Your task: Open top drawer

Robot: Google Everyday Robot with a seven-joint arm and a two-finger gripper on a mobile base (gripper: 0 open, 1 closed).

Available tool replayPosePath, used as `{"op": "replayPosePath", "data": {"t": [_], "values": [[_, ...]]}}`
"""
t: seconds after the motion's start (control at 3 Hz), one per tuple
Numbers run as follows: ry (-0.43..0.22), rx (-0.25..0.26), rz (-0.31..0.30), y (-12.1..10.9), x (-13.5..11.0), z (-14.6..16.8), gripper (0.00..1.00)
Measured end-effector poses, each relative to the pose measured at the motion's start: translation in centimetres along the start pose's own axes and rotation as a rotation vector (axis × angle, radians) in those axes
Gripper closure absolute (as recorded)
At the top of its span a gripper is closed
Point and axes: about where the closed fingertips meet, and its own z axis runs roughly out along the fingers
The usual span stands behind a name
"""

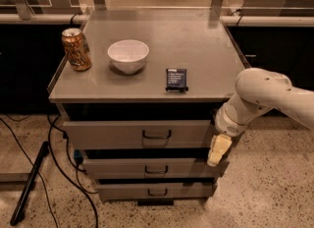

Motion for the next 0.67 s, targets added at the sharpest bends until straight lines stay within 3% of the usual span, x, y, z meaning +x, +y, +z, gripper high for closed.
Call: {"op": "replayPosePath", "data": {"t": [0.67], "values": [[0.037,-0.081,0.018,2.9,-0.4,-2.4,0.0]]}}
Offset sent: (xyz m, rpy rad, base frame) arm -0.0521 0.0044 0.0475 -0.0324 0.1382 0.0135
